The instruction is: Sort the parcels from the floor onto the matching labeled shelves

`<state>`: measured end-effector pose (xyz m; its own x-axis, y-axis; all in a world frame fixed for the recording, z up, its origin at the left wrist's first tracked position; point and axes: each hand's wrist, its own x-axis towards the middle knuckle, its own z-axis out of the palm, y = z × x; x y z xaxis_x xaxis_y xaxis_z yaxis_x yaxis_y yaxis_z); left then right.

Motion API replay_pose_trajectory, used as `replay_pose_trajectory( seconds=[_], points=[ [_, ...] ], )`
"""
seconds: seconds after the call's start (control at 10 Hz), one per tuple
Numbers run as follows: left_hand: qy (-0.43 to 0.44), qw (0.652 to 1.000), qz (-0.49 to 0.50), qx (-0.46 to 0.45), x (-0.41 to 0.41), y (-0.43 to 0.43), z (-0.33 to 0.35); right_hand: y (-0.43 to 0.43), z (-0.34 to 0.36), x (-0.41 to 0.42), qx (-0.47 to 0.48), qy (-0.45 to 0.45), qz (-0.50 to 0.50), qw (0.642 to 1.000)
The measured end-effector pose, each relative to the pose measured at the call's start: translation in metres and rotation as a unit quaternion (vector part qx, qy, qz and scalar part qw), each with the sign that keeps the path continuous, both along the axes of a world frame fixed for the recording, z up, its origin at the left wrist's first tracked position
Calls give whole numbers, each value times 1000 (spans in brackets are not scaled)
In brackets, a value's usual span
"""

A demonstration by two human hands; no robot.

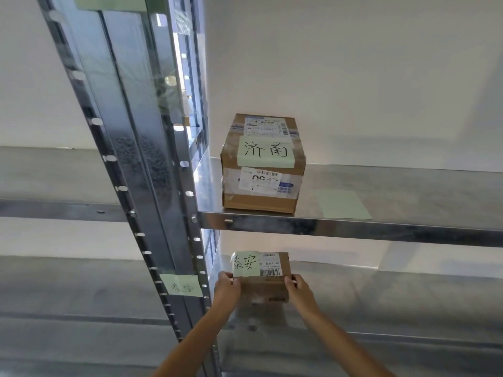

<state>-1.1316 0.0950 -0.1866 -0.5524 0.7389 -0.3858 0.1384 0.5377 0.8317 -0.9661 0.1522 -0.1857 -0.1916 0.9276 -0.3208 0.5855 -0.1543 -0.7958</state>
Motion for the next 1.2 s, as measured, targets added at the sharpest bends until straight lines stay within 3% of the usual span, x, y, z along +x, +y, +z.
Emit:
replay_pose_trajectory(
  seconds=[0.9, 1.1, 1.2],
  points=[
    [-9, 996, -41, -80, -19, 18, -10, 8, -29, -19, -43, -73, 35, 996],
    [23, 997, -55, -55, -13, 9, 2, 8, -18, -9, -39, -97, 27, 994],
    [36, 998, -59, 0, -8, 5, 7, 8, -11, -2, -17, -83, 8, 996]
  ],
)
